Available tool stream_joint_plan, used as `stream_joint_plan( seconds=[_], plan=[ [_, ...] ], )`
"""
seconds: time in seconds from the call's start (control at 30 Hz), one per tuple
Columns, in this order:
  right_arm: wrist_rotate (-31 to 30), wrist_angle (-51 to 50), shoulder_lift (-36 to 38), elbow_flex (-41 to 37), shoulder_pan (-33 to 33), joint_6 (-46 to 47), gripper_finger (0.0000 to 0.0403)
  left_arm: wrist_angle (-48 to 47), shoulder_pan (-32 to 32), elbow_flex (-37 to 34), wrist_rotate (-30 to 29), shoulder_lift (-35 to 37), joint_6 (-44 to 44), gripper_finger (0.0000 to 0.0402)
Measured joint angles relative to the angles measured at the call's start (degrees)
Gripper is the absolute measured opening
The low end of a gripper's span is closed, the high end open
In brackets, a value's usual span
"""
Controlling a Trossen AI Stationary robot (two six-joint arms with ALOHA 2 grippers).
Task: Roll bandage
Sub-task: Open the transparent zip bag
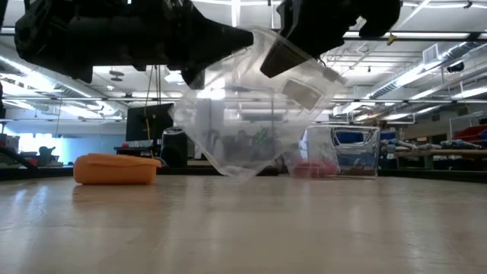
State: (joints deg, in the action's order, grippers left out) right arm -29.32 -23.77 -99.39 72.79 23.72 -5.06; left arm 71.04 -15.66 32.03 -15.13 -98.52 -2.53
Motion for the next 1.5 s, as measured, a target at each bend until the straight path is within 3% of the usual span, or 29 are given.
stream_joint_plan(
  seconds=[0.27, 0.37, 0.47, 0.73, 0.93, 1.23, 1.5],
  plan=[
    [-2.58, 2.24, 0.02, 0.00, -0.94, -11.80, 0.0027, 2.08, 1.05, 0.00, 2.66, 0.02, -5.63, 0.0000],
    [-2.08, 2.68, 0.02, 0.00, -1.70, -12.32, 0.0005, 3.04, 1.03, 0.01, 3.11, 0.05, -5.66, 0.0000],
    [-1.20, 3.63, 0.02, 0.00, -2.46, -7.05, 0.0021, 3.43, 1.03, 0.02, 3.32, 0.07, -5.66, 0.0000],
    [-1.74, 3.53, 0.02, 0.00, -3.54, 9.30, 0.0117, 4.02, 1.03, 0.02, 3.36, 0.07, -5.66, 0.0000],
    [-4.13, 2.85, 0.26, 0.00, -2.20, 15.59, 0.0132, 4.46, 0.85, 0.00, 3.38, 0.07, -5.31, 0.0000],
    [-6.21, 7.65, 0.24, -0.64, 2.97, 19.95, 0.0090, 15.87, -1.80, -2.54, 1.15, -2.65, -2.11, 0.0000],
    [-9.73, 11.87, 0.20, -3.03, 2.34, 20.19, 0.0021, 14.95, -2.52, 2.33, 1.52, -6.22, -2.13, 0.0000]
  ],
)
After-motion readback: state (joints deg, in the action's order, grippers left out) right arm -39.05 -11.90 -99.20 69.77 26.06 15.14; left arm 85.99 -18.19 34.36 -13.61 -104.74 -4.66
